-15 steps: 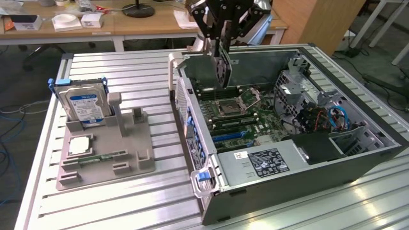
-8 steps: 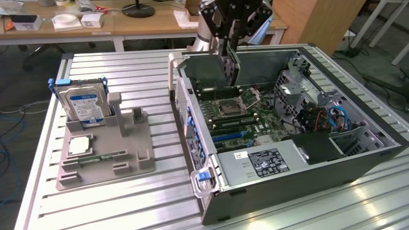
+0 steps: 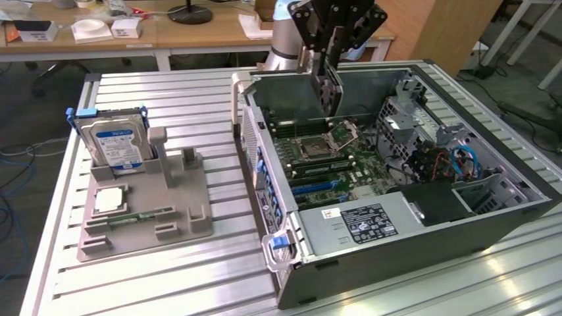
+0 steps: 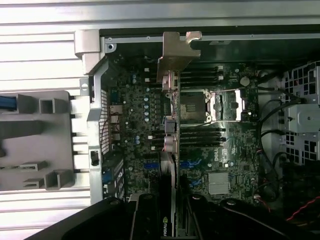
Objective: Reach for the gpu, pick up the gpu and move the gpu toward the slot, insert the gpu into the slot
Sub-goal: 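Pick up the gpu and move the gpu toward the slot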
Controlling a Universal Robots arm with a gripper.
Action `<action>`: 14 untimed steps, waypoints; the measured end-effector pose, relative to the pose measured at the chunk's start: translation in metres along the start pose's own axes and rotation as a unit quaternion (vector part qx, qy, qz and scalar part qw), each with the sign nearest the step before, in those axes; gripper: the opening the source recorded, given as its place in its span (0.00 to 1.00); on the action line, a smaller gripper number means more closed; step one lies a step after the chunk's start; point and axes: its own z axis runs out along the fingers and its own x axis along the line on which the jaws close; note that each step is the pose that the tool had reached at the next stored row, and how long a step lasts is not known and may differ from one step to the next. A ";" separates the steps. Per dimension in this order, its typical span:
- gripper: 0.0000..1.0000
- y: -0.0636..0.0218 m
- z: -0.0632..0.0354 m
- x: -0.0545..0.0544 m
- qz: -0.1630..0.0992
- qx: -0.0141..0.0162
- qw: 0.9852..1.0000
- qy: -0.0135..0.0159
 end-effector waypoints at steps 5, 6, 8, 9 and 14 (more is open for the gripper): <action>0.26 0.0007 0.0002 -0.014 0.000 0.000 1.000 0.001; 0.26 0.0009 0.0002 -0.017 0.000 0.000 1.000 0.001; 0.26 0.0013 0.0003 -0.022 0.000 0.000 1.000 0.001; 0.26 0.0014 0.0004 -0.025 0.000 0.000 1.000 0.001; 0.26 0.0024 0.0006 -0.041 0.000 0.000 1.000 0.002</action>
